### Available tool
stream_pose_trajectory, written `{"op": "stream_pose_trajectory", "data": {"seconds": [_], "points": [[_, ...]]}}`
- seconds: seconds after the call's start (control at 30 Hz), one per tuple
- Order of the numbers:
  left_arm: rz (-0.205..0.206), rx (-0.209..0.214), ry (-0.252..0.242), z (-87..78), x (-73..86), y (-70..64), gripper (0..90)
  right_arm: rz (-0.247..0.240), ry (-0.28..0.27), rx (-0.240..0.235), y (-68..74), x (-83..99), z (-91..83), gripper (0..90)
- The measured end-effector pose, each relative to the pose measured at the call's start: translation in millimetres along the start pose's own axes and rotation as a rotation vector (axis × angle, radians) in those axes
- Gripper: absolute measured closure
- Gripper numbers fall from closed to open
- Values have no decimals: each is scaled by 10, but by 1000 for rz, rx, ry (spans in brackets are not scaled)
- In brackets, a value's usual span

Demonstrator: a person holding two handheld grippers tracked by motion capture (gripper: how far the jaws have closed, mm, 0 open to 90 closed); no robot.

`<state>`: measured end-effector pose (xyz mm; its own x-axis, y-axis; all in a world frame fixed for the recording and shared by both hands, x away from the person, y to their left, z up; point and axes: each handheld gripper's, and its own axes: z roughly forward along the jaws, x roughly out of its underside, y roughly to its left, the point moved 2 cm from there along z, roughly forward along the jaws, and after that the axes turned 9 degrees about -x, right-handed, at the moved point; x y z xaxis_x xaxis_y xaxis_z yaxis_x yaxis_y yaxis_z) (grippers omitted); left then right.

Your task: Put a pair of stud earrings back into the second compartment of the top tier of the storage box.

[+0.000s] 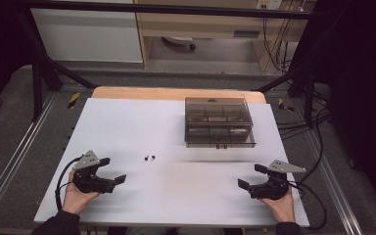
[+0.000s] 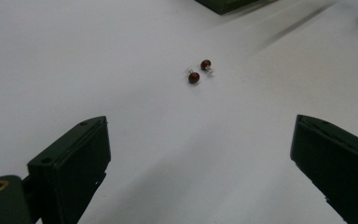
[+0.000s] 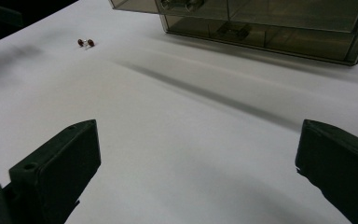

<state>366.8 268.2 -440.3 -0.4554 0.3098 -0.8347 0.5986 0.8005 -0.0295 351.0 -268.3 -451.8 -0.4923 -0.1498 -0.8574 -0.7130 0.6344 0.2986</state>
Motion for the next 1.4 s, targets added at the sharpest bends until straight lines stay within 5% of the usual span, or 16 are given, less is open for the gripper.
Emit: {"op": "stream_pose_trajectory", "data": {"seconds": [0.93, 1.4], "points": [[27, -3, 45, 213, -410, -155, 63, -7, 17, 5, -1, 6, -2, 6], [30, -48, 142, 690, -537, -209, 203, -10, 31, 7, -1, 12, 8, 6]]}}
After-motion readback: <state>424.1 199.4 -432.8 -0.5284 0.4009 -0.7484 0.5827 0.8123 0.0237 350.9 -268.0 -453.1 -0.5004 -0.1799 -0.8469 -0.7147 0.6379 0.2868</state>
